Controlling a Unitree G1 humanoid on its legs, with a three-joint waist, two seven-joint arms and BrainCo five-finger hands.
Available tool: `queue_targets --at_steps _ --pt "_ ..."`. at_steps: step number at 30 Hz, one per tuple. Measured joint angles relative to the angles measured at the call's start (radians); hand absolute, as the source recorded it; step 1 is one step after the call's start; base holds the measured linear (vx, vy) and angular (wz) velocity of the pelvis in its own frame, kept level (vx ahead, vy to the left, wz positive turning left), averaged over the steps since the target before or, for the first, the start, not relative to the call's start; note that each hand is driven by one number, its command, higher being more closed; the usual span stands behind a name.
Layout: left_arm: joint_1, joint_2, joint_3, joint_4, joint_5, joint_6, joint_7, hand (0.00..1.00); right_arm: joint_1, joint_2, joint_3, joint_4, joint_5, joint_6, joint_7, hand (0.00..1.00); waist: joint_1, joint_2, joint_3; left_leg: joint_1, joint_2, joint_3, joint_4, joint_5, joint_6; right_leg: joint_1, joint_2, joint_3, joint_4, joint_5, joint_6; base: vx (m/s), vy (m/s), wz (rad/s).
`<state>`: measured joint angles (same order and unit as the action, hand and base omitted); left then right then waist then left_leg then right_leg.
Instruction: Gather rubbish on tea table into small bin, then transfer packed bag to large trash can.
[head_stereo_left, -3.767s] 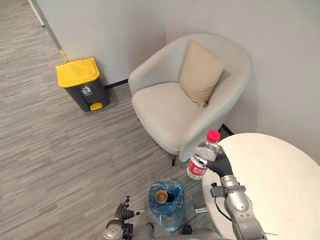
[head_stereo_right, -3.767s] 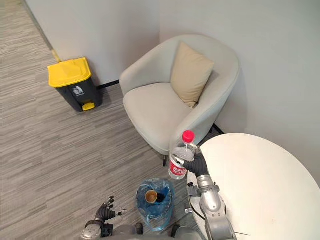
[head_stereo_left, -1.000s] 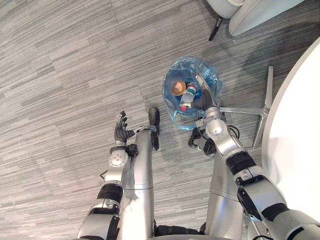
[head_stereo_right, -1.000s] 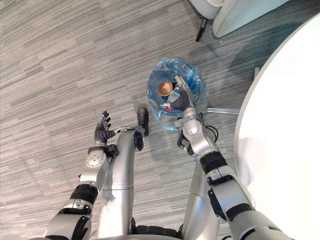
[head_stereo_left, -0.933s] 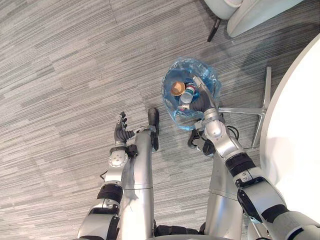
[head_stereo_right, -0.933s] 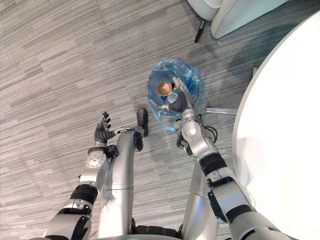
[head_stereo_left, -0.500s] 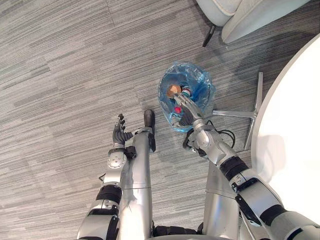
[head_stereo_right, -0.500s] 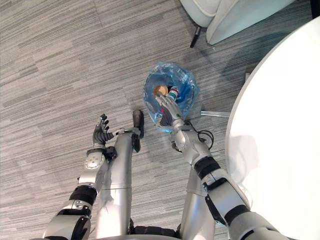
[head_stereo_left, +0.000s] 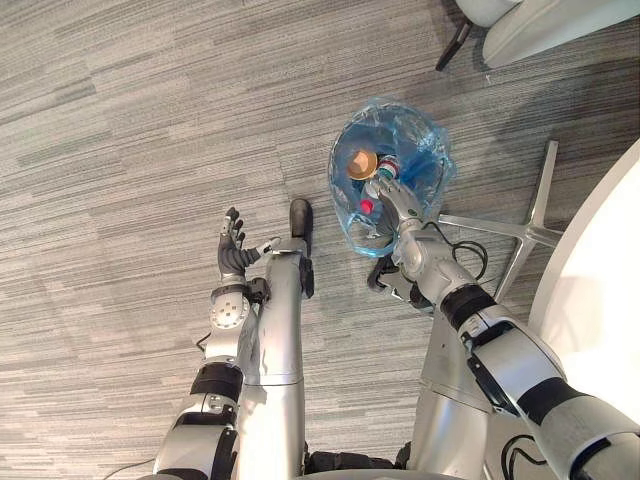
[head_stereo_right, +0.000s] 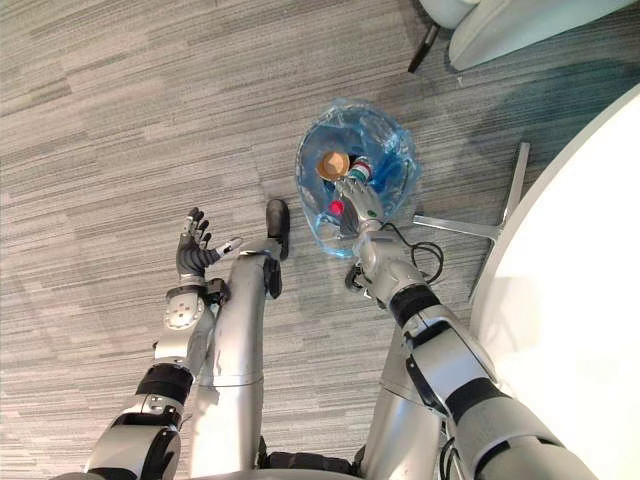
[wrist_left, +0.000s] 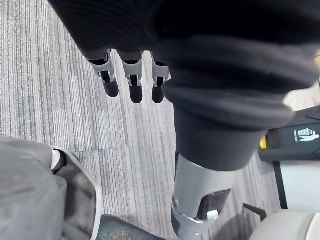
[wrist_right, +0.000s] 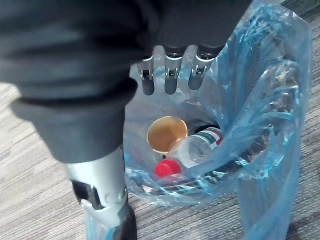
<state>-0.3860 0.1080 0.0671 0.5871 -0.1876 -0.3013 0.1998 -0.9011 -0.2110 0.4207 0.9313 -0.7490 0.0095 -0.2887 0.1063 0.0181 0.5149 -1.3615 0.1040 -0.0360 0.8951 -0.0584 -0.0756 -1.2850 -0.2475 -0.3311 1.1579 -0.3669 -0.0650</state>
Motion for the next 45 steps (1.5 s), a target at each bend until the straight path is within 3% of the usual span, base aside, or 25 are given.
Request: queue_targets --at_steps 2,3,17,31,37,41,45 --pt "-0.008 -0.001 -0.009 -0.007 -0.010 -0.002 0.000 0.00 -0.003 -0.001 0.002 0.027 0.000 0.001 0.001 0.00 0.014 0.000 0.000 -0.015 0.000 -0.002 0.011 0.000 0.000 -0.015 0.000 -0.001 0.010 -0.004 -0.005 0.00 0.000 0.00" --pt "-0.010 0.001 -0.016 -0.015 -0.016 -0.002 0.000 0.00 -0.003 0.000 0.009 0.041 0.000 0.001 0.002 1.00 0.018 0.000 -0.001 -0.024 -0.001 -0.008 0.017 0.000 0.000 -0.020 -0.001 -0.004 0.017 -0.007 -0.007 -0.01 0.019 0.06" --pt "-0.012 -0.006 -0.037 -0.002 -0.016 0.014 0.003 0.00 -0.003 0.008 0.019 0.076 0.076 0.016 0.009 1.00 0.033 0.006 -0.056 -0.068 -0.004 -0.022 0.044 0.001 -0.002 -0.058 -0.016 -0.019 0.063 -0.032 -0.012 -0.01 0.013 0.05" --pt "-0.006 -0.016 -0.038 0.055 0.004 0.051 0.004 0.00 0.037 0.023 -0.040 0.021 0.145 0.006 0.007 1.00 0.038 0.006 -0.065 0.010 0.000 -0.011 -0.009 0.010 -0.015 0.007 -0.008 -0.017 0.024 -0.032 -0.011 -0.01 0.009 0.00" --pt "0.010 -0.028 -0.034 0.074 0.013 0.063 0.002 0.00 0.118 0.048 -0.072 -0.156 0.243 -0.003 0.000 1.00 0.016 0.005 -0.065 0.077 0.004 -0.016 -0.022 0.015 -0.015 0.082 0.003 -0.022 -0.004 -0.030 -0.014 0.00 0.013 -0.02" --pt "0.055 -0.043 -0.033 0.069 0.040 0.081 -0.002 0.00 0.255 0.090 -0.118 -0.326 0.317 -0.010 -0.012 1.00 0.012 0.001 -0.064 0.196 0.021 -0.003 -0.071 0.004 -0.016 0.201 0.022 -0.022 -0.067 -0.025 -0.005 -0.02 0.032 -0.10" --pt "0.123 -0.059 -0.040 0.044 0.044 0.099 -0.004 0.00 0.382 0.145 -0.138 -0.436 0.352 -0.024 -0.012 1.00 -0.016 -0.009 -0.062 0.321 0.021 0.013 -0.133 0.004 -0.016 0.322 0.036 -0.023 -0.134 -0.019 0.005 0.01 0.010 -0.02"
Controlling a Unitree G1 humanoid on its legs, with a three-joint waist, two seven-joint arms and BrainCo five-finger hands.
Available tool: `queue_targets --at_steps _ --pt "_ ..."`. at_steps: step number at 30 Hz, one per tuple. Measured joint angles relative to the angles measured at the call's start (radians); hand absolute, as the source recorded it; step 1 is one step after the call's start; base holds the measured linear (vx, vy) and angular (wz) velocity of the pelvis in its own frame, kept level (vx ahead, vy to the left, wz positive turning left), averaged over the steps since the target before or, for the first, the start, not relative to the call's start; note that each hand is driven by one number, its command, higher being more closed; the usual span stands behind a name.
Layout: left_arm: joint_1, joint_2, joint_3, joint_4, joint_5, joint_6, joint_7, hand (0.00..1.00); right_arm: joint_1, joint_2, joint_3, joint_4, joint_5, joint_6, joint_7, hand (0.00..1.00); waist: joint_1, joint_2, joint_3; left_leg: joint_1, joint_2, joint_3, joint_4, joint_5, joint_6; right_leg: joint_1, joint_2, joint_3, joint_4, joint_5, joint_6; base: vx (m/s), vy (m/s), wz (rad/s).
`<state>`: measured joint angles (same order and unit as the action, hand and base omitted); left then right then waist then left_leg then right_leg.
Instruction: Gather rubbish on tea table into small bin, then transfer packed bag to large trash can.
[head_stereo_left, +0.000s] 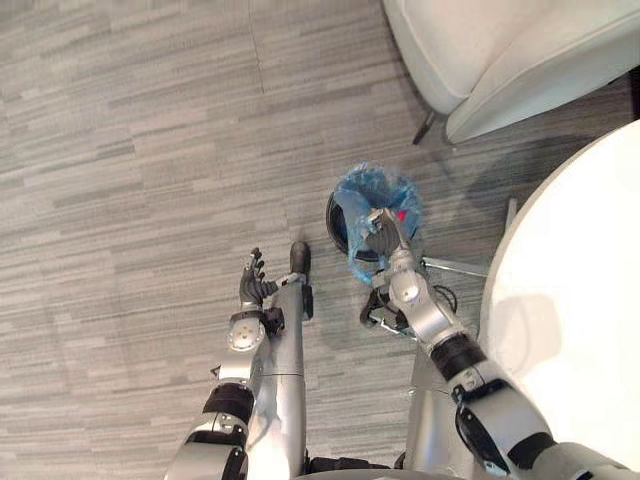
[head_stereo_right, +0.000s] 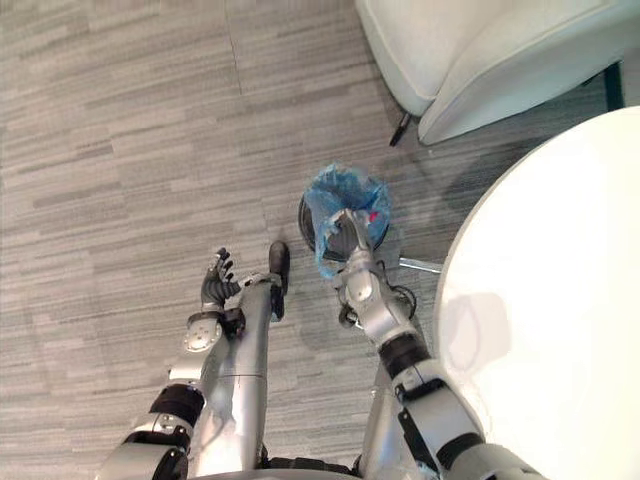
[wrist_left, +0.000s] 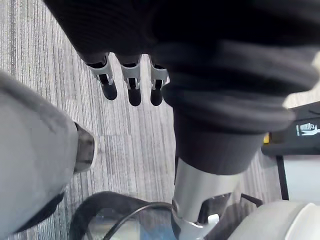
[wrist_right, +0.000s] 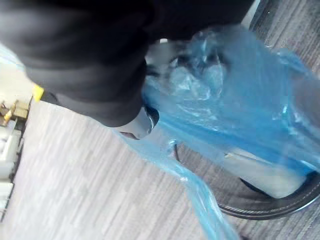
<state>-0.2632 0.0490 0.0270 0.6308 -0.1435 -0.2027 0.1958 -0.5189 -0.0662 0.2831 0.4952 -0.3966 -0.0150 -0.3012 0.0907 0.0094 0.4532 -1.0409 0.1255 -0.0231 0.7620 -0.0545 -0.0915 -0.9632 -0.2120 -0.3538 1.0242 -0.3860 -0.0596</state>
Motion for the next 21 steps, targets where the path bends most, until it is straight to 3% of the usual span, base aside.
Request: queue_targets --at_steps 3,8,15,21 --pt "0.064 0.004 -0.046 -0.058 0.003 0.002 -0.001 0.00 0.135 0.017 0.013 -0.123 0.004 -0.007 0.017 1.00 -0.011 -0.023 0.004 0.125 0.007 0.011 -0.051 0.000 0.000 0.129 0.005 -0.010 -0.064 0.015 -0.007 0.06 0.009 -0.02" --pt "0.144 0.016 -0.107 -0.103 0.011 0.001 -0.015 0.00 0.267 0.030 0.093 -0.267 0.001 -0.044 0.062 1.00 -0.021 -0.053 -0.002 0.358 0.013 0.049 -0.184 -0.002 0.000 0.349 0.033 0.002 -0.215 0.049 0.031 0.08 0.042 -0.10" --pt "0.230 0.101 -0.177 -0.131 0.021 0.001 -0.023 0.00 0.297 0.024 0.116 -0.286 -0.009 -0.073 0.129 1.00 -0.025 -0.070 -0.013 0.548 -0.006 0.066 -0.374 0.048 0.009 0.523 0.060 0.006 -0.409 0.127 0.039 0.10 0.068 -0.06" --pt "0.322 0.135 -0.217 -0.212 0.043 0.000 -0.065 0.00 0.387 -0.009 0.116 -0.356 0.009 -0.094 0.200 1.00 -0.027 -0.084 -0.090 0.680 -0.022 0.104 -0.499 0.065 0.028 0.645 0.083 0.029 -0.562 0.179 0.062 0.14 0.066 -0.12"
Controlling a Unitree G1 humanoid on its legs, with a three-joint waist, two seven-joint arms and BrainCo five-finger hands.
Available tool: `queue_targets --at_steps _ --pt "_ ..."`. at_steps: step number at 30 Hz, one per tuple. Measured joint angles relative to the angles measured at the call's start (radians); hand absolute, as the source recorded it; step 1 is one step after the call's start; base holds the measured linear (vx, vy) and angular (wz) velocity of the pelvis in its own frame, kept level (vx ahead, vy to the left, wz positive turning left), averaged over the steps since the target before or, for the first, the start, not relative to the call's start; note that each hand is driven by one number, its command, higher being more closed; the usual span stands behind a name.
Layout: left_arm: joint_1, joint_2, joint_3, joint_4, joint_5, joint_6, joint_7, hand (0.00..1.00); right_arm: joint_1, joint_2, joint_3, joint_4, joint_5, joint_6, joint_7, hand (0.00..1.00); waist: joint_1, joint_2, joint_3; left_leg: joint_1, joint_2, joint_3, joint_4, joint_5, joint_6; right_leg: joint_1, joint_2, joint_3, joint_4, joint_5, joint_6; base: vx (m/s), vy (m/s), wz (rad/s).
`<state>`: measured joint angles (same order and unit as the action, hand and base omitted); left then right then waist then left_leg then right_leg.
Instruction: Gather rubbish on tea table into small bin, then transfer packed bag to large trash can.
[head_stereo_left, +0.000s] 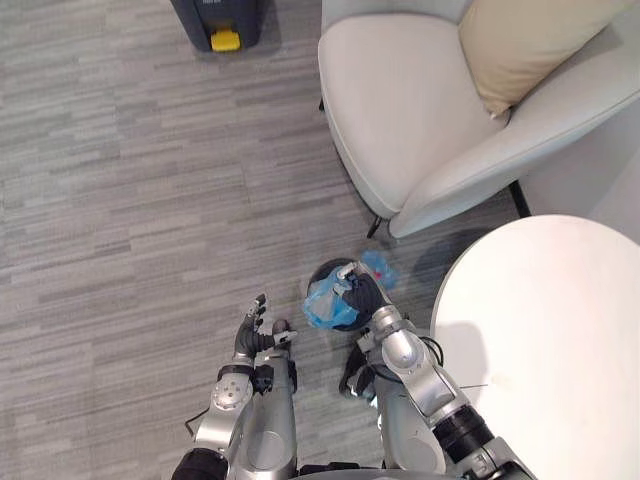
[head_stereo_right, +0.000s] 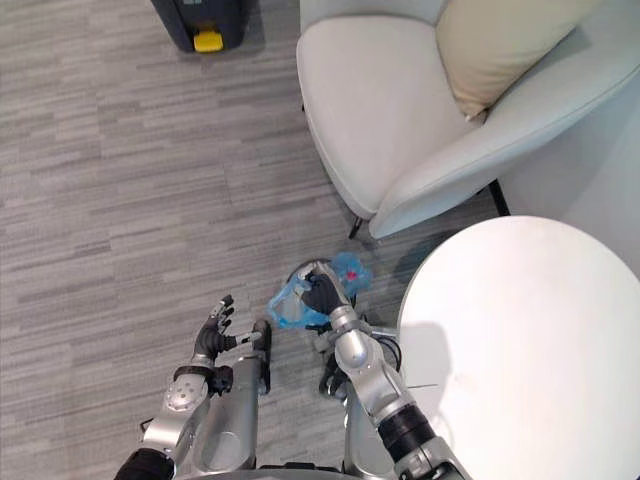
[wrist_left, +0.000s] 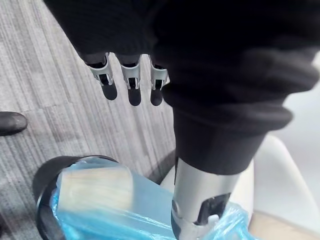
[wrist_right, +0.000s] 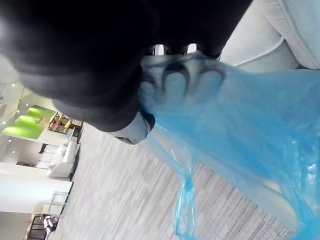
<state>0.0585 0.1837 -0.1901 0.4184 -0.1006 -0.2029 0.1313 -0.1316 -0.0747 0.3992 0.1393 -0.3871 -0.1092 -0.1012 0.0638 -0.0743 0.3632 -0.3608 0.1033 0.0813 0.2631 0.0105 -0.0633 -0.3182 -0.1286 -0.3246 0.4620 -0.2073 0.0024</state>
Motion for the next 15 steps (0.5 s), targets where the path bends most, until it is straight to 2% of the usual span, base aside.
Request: queue_targets --at_steps 5,9,15 --pt "0.068 0.013 -0.016 -0.133 0.037 -0.006 -0.025 0.00 0.051 -0.022 0.002 -0.073 0.091 -0.034 0.073 1.00 -0.004 0.001 -0.080 0.103 -0.014 0.021 -0.085 0.004 0.006 0.101 0.010 0.014 -0.110 0.030 0.013 0.13 0.071 -0.07" --pt "0.119 0.027 -0.015 -0.225 0.071 -0.014 -0.034 0.00 0.065 -0.051 0.010 -0.132 0.160 -0.043 0.109 1.00 -0.004 0.006 -0.127 0.158 -0.018 0.030 -0.139 0.008 0.011 0.165 0.022 0.018 -0.195 0.060 0.022 0.10 0.045 -0.05" --pt "0.141 0.030 -0.015 -0.317 0.180 -0.053 -0.037 0.00 0.058 -0.087 0.027 -0.166 0.287 -0.069 0.170 1.00 -0.001 0.014 -0.193 0.229 -0.035 0.032 -0.198 0.015 0.019 0.243 0.023 0.027 -0.273 0.085 0.029 0.09 0.023 0.02"
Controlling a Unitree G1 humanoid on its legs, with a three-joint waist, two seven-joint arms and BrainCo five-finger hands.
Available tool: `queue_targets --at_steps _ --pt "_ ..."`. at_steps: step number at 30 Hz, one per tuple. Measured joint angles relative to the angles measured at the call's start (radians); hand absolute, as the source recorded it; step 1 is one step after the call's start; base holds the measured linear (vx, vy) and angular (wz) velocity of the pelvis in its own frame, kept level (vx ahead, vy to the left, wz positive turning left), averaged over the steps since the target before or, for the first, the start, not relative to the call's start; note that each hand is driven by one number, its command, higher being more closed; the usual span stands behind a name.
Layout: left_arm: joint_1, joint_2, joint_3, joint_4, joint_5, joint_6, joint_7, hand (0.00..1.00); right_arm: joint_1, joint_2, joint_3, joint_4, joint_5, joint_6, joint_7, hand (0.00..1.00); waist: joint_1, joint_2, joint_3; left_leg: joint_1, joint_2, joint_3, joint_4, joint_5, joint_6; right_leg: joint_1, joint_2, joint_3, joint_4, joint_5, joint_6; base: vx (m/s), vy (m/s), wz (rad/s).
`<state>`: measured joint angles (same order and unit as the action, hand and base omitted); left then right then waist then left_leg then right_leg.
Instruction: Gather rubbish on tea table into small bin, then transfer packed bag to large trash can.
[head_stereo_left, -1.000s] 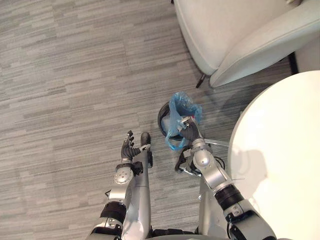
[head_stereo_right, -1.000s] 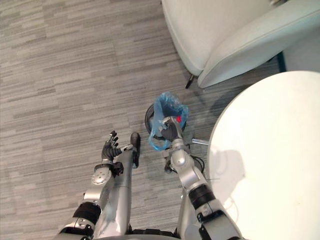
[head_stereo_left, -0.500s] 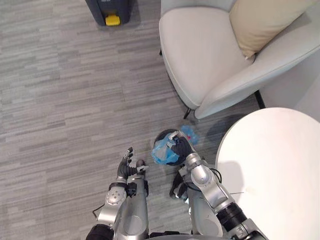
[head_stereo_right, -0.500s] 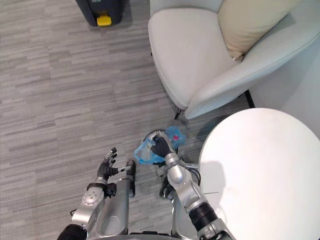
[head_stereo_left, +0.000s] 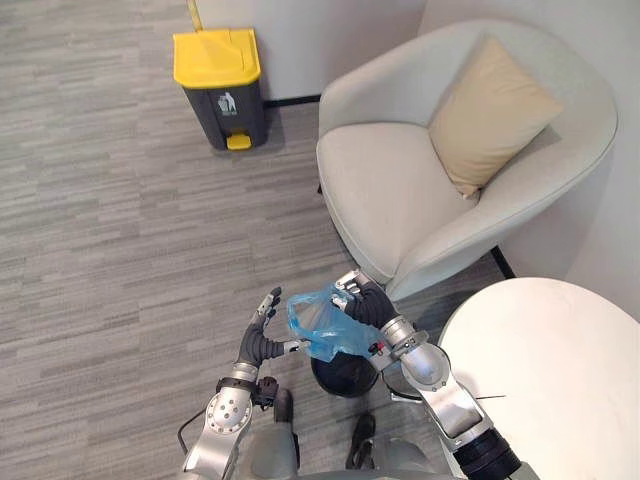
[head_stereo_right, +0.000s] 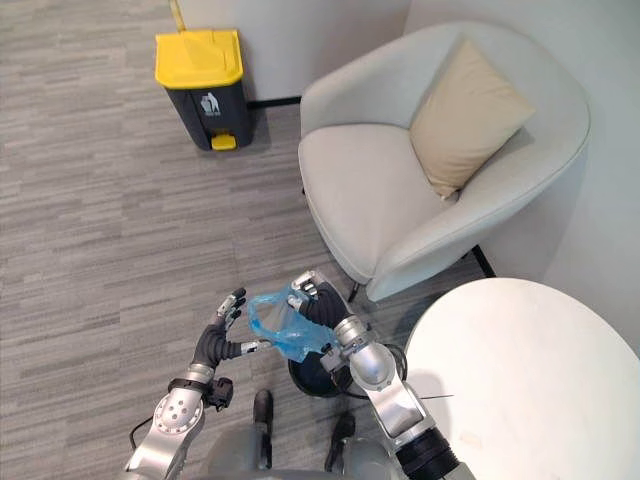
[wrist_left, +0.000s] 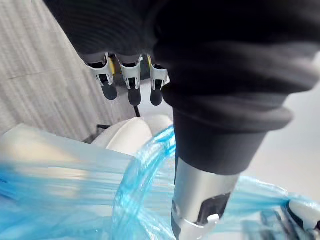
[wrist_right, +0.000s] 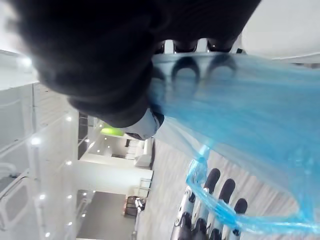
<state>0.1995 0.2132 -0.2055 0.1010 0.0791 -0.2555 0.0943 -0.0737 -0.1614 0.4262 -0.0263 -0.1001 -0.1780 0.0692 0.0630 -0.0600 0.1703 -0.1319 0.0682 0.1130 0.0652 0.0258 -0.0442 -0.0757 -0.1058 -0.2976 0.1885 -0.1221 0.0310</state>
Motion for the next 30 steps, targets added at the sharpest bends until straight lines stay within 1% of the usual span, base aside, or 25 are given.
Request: queue_targets --at_steps 4,5,6,8,9,12,13,15,18,21,24,27,29,30 --pt "-0.001 0.008 -0.004 -0.059 0.112 -0.015 0.018 0.00 -0.016 -0.008 0.021 -0.013 0.035 -0.003 0.020 1.00 0.002 0.003 -0.014 0.048 -0.006 0.011 -0.031 0.004 0.005 0.041 0.002 0.025 -0.035 0.016 0.004 0.02 0.020 -0.08" --pt "-0.001 0.008 -0.005 -0.064 0.125 -0.017 0.020 0.00 -0.016 -0.010 0.023 -0.018 0.040 -0.003 0.022 1.00 0.003 0.005 -0.020 0.049 -0.006 0.014 -0.033 0.004 0.005 0.042 0.003 0.028 -0.038 0.019 0.003 -0.01 0.033 -0.12" --pt "-0.003 0.009 -0.009 -0.076 0.167 -0.021 0.027 0.00 -0.021 -0.012 0.024 -0.033 0.052 -0.004 0.025 1.00 0.002 0.009 -0.026 0.062 -0.007 0.018 -0.039 0.006 0.008 0.052 0.003 0.035 -0.047 0.029 0.003 -0.01 0.029 -0.12" --pt "-0.001 0.009 -0.011 -0.088 0.176 -0.026 0.036 0.00 -0.023 -0.013 0.025 -0.038 0.052 -0.011 0.026 1.00 0.002 0.010 -0.036 0.072 -0.010 0.025 -0.056 0.011 0.013 0.055 0.004 0.046 -0.055 0.033 0.003 -0.03 0.033 -0.11" --pt "-0.006 0.008 -0.011 -0.108 0.210 -0.027 0.046 0.00 -0.030 -0.015 0.026 -0.037 0.052 -0.011 0.031 1.00 -0.001 0.015 -0.051 0.079 -0.015 0.027 -0.072 0.019 0.019 0.055 0.001 0.053 -0.058 0.037 0.007 -0.04 0.041 -0.09" --pt "-0.004 0.008 -0.011 -0.139 0.240 -0.028 0.063 0.00 -0.038 -0.022 0.035 -0.037 0.051 -0.012 0.038 1.00 -0.002 0.024 -0.061 0.098 -0.018 0.031 -0.106 0.036 0.023 0.056 0.001 0.058 -0.059 0.042 0.011 -0.04 0.023 -0.03" --pt "-0.005 0.009 -0.010 -0.154 0.252 -0.029 0.066 0.00 -0.041 -0.025 0.048 -0.034 0.049 -0.011 0.040 1.00 -0.004 0.031 -0.069 0.111 -0.021 0.032 -0.133 0.053 0.028 0.056 0.000 0.060 -0.061 0.046 0.015 -0.04 0.009 0.00" --pt "-0.005 0.009 -0.007 -0.168 0.269 -0.033 0.076 0.00 -0.047 -0.023 0.056 -0.026 0.046 -0.011 0.040 1.00 -0.004 0.035 -0.073 0.124 -0.025 0.034 -0.160 0.066 0.027 0.059 0.000 0.066 -0.068 0.051 0.019 -0.04 0.034 -0.03" --pt "-0.005 0.007 -0.006 -0.174 0.280 -0.034 0.082 0.00 -0.058 -0.021 0.056 0.009 0.012 -0.011 0.040 1.00 -0.008 0.035 -0.073 0.135 -0.031 0.036 -0.167 0.067 0.028 0.071 -0.003 0.072 -0.073 0.054 0.023 -0.04 0.036 -0.02" --pt "-0.005 0.003 -0.001 -0.175 0.287 -0.034 0.082 0.00 -0.058 -0.017 0.056 0.039 0.010 -0.011 0.040 1.00 -0.008 0.038 -0.092 0.134 -0.033 0.037 -0.168 0.070 0.031 0.072 -0.005 0.078 -0.082 0.058 0.029 -0.03 0.022 0.00" --pt "-0.006 -0.005 0.001 -0.181 0.284 -0.034 0.079 0.00 -0.061 -0.009 0.056 0.044 0.011 -0.011 0.043 1.00 -0.016 0.041 -0.097 0.134 -0.035 0.037 -0.168 0.077 0.035 0.073 -0.004 0.078 -0.087 0.062 0.030 0.00 0.000 0.00" --pt "-0.016 -0.014 -0.010 -0.179 0.241 -0.034 0.047 0.00 -0.077 -0.004 0.060 0.044 0.013 -0.011 0.045 1.00 -0.022 0.042 -0.098 0.134 -0.036 0.037 -0.168 0.082 0.033 0.072 -0.001 0.080 -0.088 0.065 0.028 0.00 0.000 0.00" --pt "-0.037 -0.014 -0.051 -0.164 0.216 -0.035 0.027 0.00 -0.082 -0.004 0.063 0.044 0.018 -0.010 0.047 1.00 -0.023 0.045 -0.108 0.130 -0.028 0.037 -0.168 0.084 0.032 0.071 0.001 0.081 -0.090 0.067 0.027 0.00 0.000 0.00" --pt "-0.060 -0.014 -0.091 -0.118 0.195 -0.034 0.003 0.00 -0.087 -0.004 0.069 0.044 0.024 -0.010 0.056 1.00 -0.022 0.051 -0.125 0.129 -0.026 0.038 -0.168 0.084 0.031 0.072 0.003 0.082 -0.099 0.073 0.026 0.00 0.000 0.00"
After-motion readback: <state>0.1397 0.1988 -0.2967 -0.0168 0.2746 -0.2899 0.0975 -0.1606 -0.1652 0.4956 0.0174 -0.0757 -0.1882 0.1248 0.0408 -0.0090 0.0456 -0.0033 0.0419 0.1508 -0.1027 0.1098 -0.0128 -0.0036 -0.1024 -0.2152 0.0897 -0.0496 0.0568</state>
